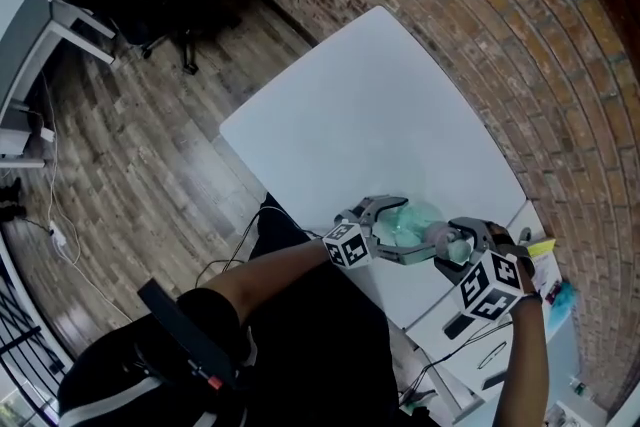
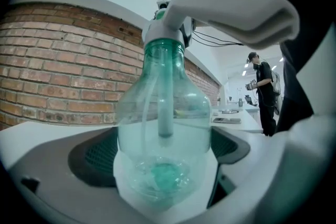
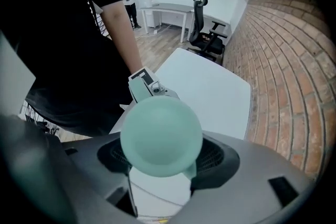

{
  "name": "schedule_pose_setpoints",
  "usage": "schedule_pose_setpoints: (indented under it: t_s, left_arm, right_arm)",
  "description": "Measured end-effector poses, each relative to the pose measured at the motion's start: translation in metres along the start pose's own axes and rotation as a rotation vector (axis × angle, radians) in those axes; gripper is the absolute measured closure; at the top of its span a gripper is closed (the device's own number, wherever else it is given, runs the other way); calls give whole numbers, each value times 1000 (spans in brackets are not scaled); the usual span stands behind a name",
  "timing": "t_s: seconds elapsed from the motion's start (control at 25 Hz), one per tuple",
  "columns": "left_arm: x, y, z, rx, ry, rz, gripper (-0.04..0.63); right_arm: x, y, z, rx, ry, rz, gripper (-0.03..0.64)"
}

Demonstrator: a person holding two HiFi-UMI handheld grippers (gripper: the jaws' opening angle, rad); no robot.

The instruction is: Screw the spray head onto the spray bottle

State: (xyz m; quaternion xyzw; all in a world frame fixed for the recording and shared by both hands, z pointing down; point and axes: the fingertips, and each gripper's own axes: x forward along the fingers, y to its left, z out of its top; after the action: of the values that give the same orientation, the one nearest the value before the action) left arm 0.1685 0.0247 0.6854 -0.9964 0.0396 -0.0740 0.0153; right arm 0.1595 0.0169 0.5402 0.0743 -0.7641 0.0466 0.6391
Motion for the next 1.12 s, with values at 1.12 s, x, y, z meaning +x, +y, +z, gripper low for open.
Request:
schedule_pose_setpoints:
  t_s: [1.12]
  left_arm:
    - [9, -5, 6, -8, -51, -9, 54]
  right_arm:
    - [-11, 0, -7, 165, -127, -189, 328]
